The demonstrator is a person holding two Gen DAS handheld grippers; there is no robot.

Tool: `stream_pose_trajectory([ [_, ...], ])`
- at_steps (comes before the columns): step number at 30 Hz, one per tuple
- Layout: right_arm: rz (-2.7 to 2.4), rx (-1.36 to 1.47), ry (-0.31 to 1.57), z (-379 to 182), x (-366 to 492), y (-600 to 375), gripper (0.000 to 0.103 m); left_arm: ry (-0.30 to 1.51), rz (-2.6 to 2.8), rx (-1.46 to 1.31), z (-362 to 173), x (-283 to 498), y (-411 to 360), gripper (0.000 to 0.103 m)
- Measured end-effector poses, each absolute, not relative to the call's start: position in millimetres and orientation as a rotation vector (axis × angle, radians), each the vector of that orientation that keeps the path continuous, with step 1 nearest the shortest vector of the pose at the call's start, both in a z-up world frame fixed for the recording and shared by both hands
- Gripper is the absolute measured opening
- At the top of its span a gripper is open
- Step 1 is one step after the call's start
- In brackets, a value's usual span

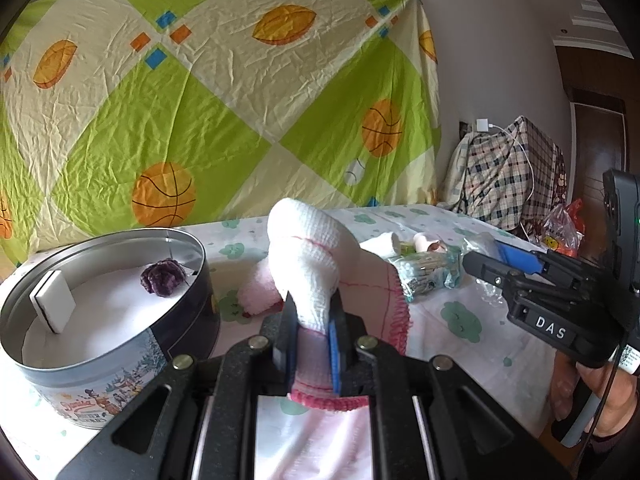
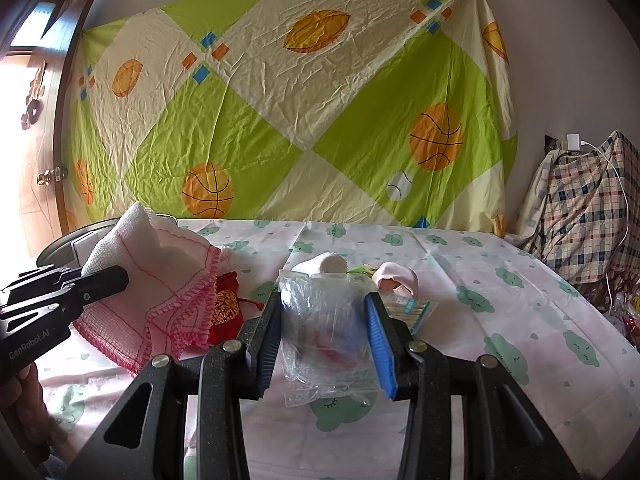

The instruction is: Organize soft objects

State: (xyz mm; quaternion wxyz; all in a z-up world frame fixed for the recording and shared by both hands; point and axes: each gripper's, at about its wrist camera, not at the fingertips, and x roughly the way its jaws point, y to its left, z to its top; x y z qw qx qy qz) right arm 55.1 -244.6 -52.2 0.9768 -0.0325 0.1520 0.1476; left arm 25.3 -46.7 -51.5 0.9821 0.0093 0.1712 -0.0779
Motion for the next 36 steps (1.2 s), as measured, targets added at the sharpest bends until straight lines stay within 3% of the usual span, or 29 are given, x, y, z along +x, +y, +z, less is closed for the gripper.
stream_pose_trajectory([
  [36, 0.261, -0.055, 0.203, -49, 41, -248, 0.043, 0.236, -0.094, 0.015, -48, 6, -35, 0.010],
])
